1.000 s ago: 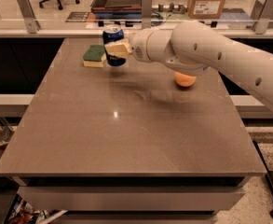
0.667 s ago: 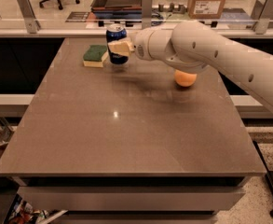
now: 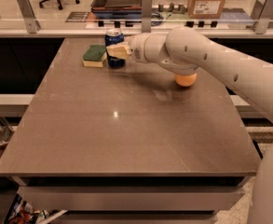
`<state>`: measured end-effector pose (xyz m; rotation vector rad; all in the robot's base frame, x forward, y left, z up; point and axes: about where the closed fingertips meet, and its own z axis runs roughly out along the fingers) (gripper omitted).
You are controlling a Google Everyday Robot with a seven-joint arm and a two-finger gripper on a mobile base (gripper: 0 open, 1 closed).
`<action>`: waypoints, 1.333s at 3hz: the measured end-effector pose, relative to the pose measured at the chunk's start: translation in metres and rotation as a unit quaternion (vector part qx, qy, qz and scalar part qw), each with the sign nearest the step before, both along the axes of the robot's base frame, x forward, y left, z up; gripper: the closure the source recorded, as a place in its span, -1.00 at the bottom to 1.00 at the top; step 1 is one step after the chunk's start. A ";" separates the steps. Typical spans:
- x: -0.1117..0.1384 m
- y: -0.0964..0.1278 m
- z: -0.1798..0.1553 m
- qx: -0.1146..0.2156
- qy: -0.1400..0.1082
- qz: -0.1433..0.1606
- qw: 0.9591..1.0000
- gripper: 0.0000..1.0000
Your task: Move pepsi can near sponge
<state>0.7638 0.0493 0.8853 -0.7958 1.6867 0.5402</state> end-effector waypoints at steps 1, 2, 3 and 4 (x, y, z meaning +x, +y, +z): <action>0.000 0.002 -0.001 0.000 0.001 0.002 1.000 0.67; -0.001 0.005 -0.001 0.000 0.001 0.004 1.000 0.20; -0.001 0.008 -0.001 0.001 0.001 0.005 1.000 -0.25; -0.001 0.010 -0.002 0.001 0.002 0.007 1.000 -0.73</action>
Offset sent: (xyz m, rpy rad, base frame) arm -0.0001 0.0021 -0.0008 0.0005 0.0011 0.0029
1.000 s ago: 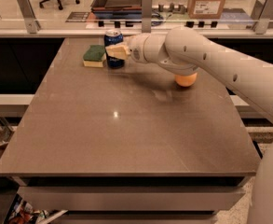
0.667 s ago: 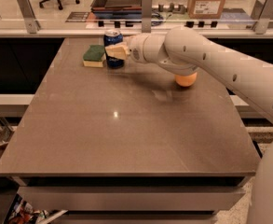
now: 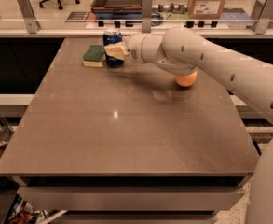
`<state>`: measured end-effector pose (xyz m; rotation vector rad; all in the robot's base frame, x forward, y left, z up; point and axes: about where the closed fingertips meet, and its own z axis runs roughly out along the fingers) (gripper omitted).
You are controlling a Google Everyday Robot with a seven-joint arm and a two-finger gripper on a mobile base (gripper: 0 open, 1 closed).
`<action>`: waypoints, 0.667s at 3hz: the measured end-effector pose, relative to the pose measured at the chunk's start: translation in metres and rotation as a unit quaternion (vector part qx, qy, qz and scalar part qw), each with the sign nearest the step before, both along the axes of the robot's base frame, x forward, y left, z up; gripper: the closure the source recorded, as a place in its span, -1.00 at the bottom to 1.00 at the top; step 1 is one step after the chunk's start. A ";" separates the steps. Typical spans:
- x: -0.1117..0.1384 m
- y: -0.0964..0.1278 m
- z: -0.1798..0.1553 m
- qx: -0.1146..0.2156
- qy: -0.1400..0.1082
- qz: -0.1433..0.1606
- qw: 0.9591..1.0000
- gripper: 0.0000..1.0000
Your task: Move pepsi can near sponge
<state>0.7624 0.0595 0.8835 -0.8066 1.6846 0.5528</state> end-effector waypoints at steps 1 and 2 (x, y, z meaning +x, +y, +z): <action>0.000 0.002 0.000 0.000 0.000 0.002 1.000 -1.00; 0.000 0.002 0.000 0.000 0.000 0.002 1.000 -1.00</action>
Offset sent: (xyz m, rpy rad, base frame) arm -0.0003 0.0020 -0.0003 0.0003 0.0006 0.0029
